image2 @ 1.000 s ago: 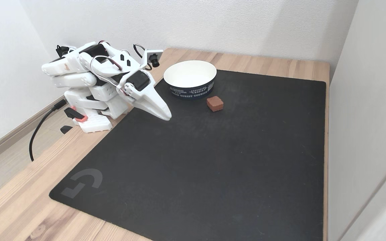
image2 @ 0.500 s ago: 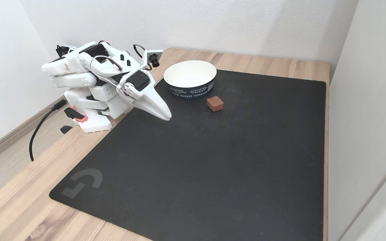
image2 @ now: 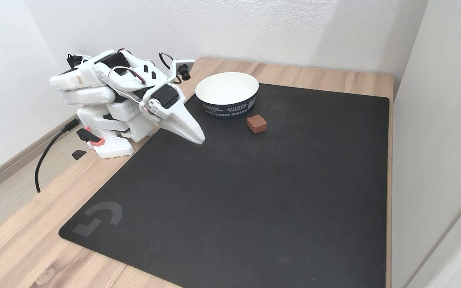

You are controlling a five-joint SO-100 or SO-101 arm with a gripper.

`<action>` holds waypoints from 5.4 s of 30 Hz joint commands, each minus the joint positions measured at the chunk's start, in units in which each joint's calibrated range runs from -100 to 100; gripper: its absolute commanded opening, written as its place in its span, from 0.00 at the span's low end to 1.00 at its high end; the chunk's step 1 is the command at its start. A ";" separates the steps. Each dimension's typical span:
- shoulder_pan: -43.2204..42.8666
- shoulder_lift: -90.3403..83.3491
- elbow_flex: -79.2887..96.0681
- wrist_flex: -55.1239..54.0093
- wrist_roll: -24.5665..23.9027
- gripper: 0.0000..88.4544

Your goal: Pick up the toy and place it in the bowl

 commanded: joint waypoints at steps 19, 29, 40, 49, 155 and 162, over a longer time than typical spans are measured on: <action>0.27 -0.33 0.78 -0.48 -0.09 0.03; 0.27 -0.25 0.78 -0.48 -0.09 0.03; -0.14 0.33 -0.30 -0.05 -0.09 0.03; -0.56 11.26 -11.48 0.20 -0.09 0.03; -29.25 108.13 -101.25 18.32 12.91 0.03; -29.92 108.21 -101.16 18.32 12.75 0.03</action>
